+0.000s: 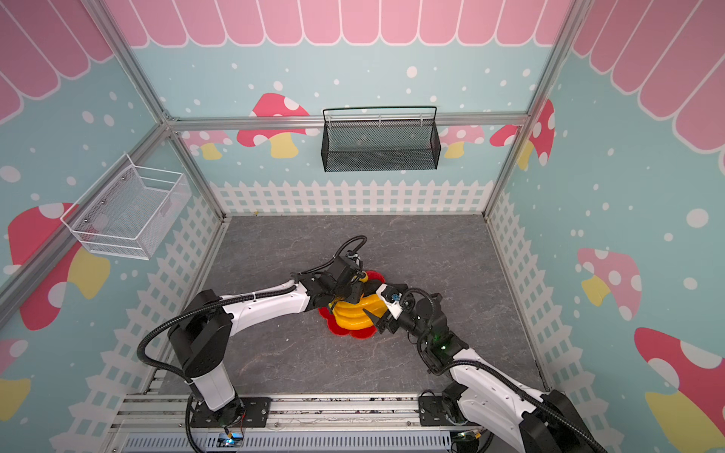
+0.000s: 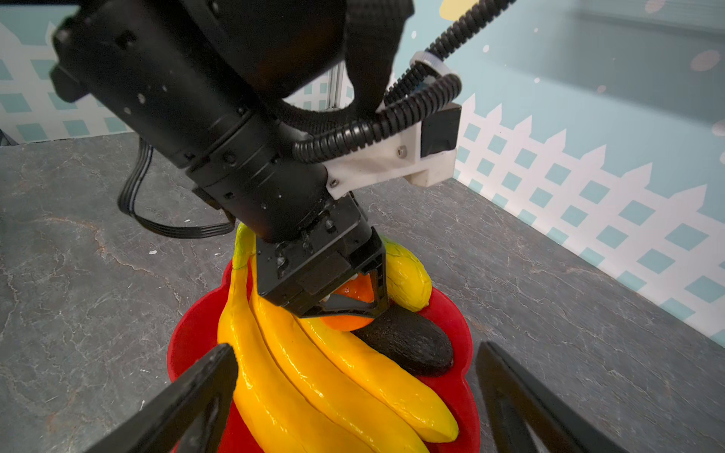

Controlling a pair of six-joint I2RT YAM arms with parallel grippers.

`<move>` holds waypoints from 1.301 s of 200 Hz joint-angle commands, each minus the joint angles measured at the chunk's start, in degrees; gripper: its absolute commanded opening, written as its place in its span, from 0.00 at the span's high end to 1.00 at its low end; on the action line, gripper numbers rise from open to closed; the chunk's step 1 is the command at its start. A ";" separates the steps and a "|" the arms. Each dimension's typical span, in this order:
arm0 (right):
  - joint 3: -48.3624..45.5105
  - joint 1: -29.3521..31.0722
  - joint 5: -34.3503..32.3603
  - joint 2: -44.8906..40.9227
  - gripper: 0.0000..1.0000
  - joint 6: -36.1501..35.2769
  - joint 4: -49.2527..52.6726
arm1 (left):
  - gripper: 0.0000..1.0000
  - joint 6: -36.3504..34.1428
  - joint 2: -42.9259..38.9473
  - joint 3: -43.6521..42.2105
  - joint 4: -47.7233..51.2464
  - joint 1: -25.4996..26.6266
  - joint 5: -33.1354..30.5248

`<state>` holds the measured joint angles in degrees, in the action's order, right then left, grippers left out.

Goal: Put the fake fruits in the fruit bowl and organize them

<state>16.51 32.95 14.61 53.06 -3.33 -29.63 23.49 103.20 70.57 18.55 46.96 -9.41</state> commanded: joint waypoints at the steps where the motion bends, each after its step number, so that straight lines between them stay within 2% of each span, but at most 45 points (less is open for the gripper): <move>1: 0.00 -0.44 0.22 -0.41 0.02 -0.14 -0.44 | 0.48 -0.76 1.54 1.77 -0.68 0.42 -0.64; 25: 0.01 -0.49 0.08 -0.06 0.02 -0.18 -0.52 | 0.43 -1.07 2.27 2.01 -0.78 0.41 -0.78; 72: -0.08 -1.03 -0.50 0.42 0.02 0.34 -0.61 | 0.20 -2.02 -0.58 0.48 -3.16 0.83 -1.89; 112: -0.47 -2.40 -1.96 0.73 0.02 1.78 -1.04 | 0.15 -3.38 -6.64 -2.05 -5.12 0.80 -4.04; 136: -1.48 -7.25 -1.74 0.64 0.02 6.02 -1.94 | 0.08 -5.55 -14.68 -5.84 -6.55 0.57 -8.54; 156: -2.51 -14.33 0.14 0.57 0.02 11.62 -2.51 | 0.01 -7.99 -22.65 -10.97 -7.63 -0.97 -16.42; 175: -3.41 -19.58 -3.03 0.30 0.02 16.32 -2.05 | 0.00 -8.21 -30.12 -17.46 -8.31 -5.80 -20.80; 204: -3.22 -26.86 -7.80 -1.14 0.02 23.04 1.03 | 0.00 -4.97 -39.61 -28.51 -7.80 -20.26 -24.51; 217: -2.89 -28.91 -12.56 -3.51 0.02 23.73 2.21 | 0.00 -5.48 -43.02 -34.75 -11.41 -26.21 -28.91; 227: -3.35 -29.36 -18.86 -5.72 0.01 21.98 1.76 | 0.00 -6.43 -44.81 -39.46 -15.84 -29.43 -31.84; 243: -4.94 -29.60 -30.04 -7.53 0.01 15.87 -1.27 | 0.00 -9.88 -45.65 -47.04 -26.92 -33.76 -32.46; 250: -6.46 -29.92 -33.66 -7.22 0.01 13.11 -4.42 | 0.00 -11.05 -45.27 -49.86 -32.65 -35.54 -31.07; 260: -9.41 -30.48 -35.56 -5.77 0.01 9.06 -11.29 | 0.00 -12.05 -43.79 -54.00 -41.09 -38.08 -27.01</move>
<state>11.99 3.60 -6.70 46.26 13.56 -31.05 15.27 58.24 23.99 -2.09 13.10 -37.69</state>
